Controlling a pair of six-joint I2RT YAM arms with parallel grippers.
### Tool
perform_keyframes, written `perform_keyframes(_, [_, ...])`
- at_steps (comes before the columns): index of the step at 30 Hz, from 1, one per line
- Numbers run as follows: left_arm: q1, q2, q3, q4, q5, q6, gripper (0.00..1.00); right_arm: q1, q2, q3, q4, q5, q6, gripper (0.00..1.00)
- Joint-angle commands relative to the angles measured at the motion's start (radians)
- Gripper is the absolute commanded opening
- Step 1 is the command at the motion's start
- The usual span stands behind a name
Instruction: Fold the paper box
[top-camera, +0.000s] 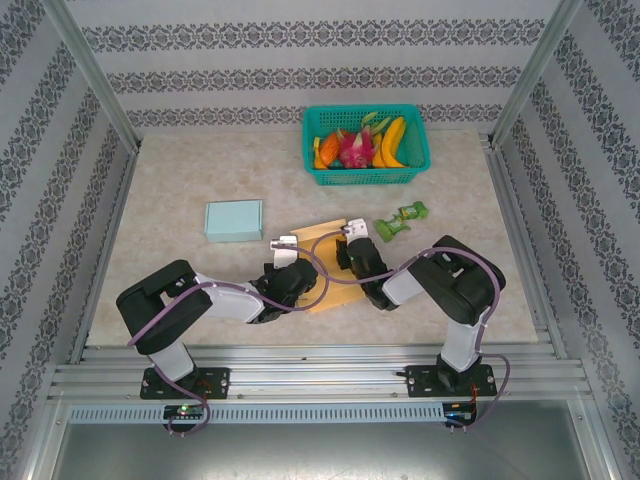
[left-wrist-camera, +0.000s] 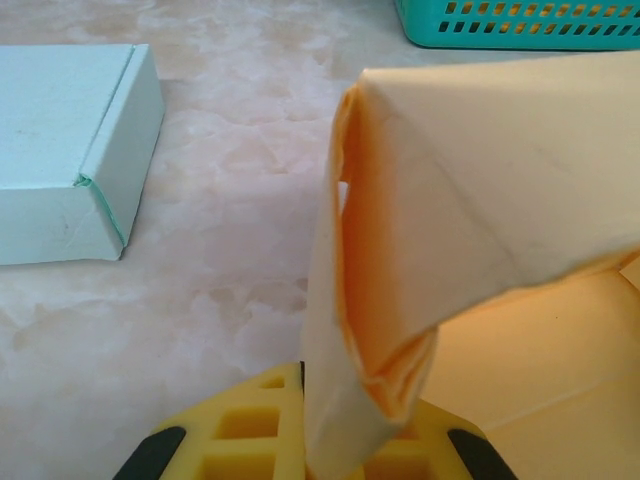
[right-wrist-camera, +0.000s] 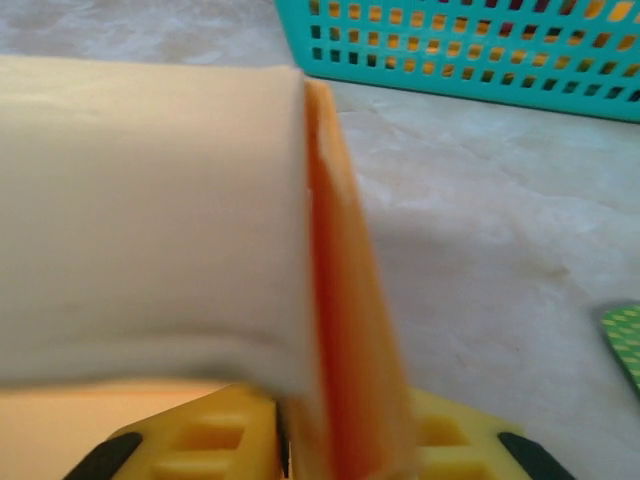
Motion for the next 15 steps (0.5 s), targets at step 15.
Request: perform_keyframes(15, [-0.005,0.038,0.047,-0.08,-0.105,-0.035,0.0,0.031,-0.002,-0.028,0.041,0.046,-0.03,0.47])
